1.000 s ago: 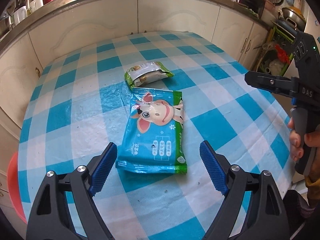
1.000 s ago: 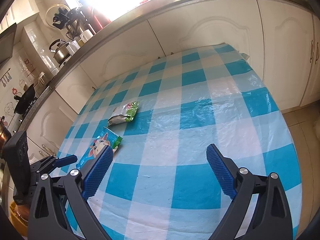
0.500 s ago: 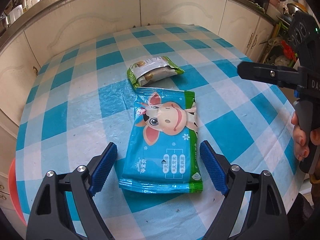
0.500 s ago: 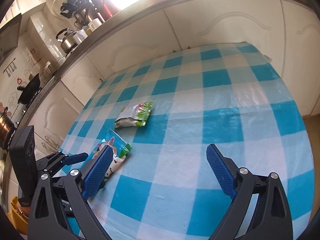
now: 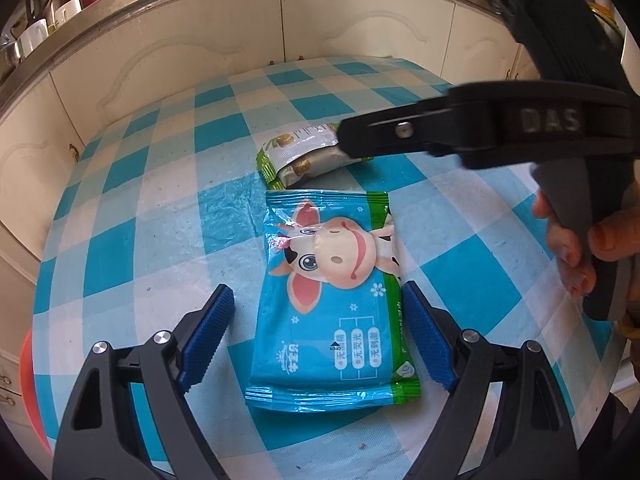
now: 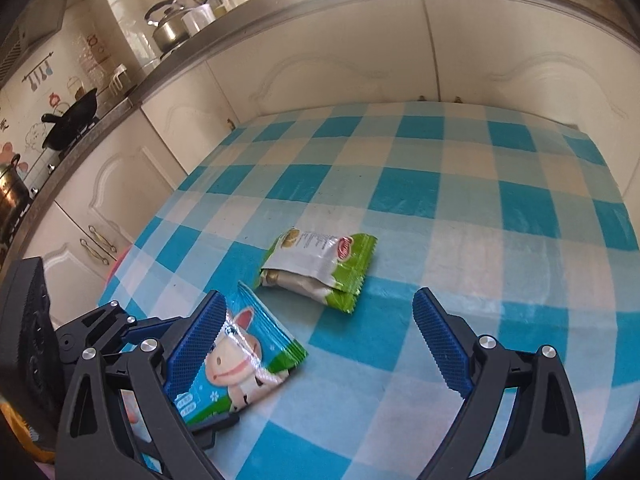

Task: Collect trash

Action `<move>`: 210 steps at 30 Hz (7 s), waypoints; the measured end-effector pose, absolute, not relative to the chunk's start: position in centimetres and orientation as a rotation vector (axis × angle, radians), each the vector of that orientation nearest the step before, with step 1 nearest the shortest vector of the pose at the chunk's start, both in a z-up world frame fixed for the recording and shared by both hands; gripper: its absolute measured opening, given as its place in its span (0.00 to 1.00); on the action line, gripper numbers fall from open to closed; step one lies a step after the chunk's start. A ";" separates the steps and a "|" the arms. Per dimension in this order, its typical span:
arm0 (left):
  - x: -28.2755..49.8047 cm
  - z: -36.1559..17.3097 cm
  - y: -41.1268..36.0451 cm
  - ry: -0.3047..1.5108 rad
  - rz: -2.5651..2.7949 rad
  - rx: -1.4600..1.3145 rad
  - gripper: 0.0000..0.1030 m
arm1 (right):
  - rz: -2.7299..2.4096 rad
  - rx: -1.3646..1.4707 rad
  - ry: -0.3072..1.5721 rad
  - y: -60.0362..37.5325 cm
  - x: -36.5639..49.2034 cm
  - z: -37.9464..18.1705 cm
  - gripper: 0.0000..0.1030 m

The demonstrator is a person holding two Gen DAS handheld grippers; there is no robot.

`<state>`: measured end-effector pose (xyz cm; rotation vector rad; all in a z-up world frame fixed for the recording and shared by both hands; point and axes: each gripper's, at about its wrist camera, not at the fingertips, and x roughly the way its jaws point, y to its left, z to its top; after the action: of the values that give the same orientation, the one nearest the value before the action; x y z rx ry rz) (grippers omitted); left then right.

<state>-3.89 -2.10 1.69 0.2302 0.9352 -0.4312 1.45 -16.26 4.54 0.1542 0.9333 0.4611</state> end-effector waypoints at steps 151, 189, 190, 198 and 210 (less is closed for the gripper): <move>-13.2 8.3 33.5 0.687 0.156 -0.330 0.57 | 0.727 -0.179 0.799 9.6 -5.9 11.6 0.50; -5.0 -4.1 38.8 0.919 0.235 -0.501 0.79 | 0.855 -0.175 0.940 20.8 -0.3 4.9 0.82; -5.0 -3.9 38.7 0.912 0.245 -0.489 0.79 | 0.846 -0.159 0.935 20.4 -0.3 5.1 0.82; -5.8 -2.1 38.4 0.890 0.278 -0.500 0.87 | 0.734 -0.043 0.899 15.6 0.7 6.7 0.86; -7.7 3.9 34.5 0.800 0.267 -0.403 0.88 | 0.635 0.054 0.839 9.5 -0.9 9.1 0.87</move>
<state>-7.72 34.49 3.92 -0.4028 0.8004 0.2668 -0.92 9.51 9.12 0.0537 0.8388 0.6353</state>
